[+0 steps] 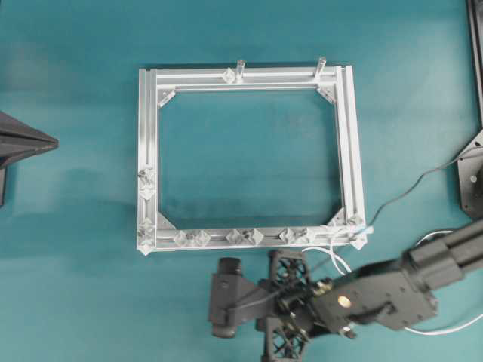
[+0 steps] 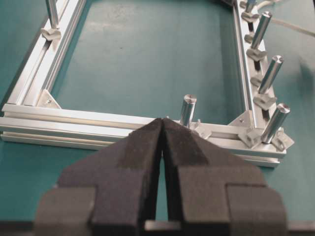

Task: Move the cable alternately left and right between 8 closely spaced pins so it hooks onto each one.
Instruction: 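Lift the cable with the right gripper and carry it to the frame's bottom-right corner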

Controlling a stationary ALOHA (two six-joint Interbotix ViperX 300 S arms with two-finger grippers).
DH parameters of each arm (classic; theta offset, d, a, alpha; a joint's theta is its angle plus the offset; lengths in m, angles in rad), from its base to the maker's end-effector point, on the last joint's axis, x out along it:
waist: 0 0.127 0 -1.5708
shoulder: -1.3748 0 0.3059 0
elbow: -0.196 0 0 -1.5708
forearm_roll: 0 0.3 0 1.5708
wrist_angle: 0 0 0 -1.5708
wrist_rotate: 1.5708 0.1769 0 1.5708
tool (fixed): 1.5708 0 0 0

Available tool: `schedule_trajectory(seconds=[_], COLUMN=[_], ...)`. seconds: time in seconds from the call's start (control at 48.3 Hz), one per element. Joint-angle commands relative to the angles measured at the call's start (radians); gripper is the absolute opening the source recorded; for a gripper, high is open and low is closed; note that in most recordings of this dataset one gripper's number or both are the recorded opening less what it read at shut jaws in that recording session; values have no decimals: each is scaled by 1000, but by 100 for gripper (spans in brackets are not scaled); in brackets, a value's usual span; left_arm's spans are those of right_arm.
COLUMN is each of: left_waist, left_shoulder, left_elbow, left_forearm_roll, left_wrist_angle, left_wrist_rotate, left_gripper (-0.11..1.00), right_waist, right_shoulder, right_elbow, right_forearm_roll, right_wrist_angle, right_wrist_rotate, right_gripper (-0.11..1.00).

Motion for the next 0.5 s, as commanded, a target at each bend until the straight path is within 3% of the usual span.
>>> schedule_trajectory(seconds=[0.0, 0.269, 0.477], left_waist=[2, 3, 3], left_shoulder=[11, 11, 11], left_elbow=[-9, -9, -9], left_forearm_roll=[3, 2, 3], left_wrist_angle=[-8, -8, -8], left_wrist_rotate=[-6, -9, -17], left_gripper=[0, 0, 0], right_waist=[29, 83, 109], right_shoulder=[-66, -138, -199], right_elbow=[5, 77, 129], right_forearm_roll=[-41, -167, -221], right_wrist_angle=[23, 167, 276], right_wrist_rotate=[69, 423, 673], right_gripper=[13, 13, 13])
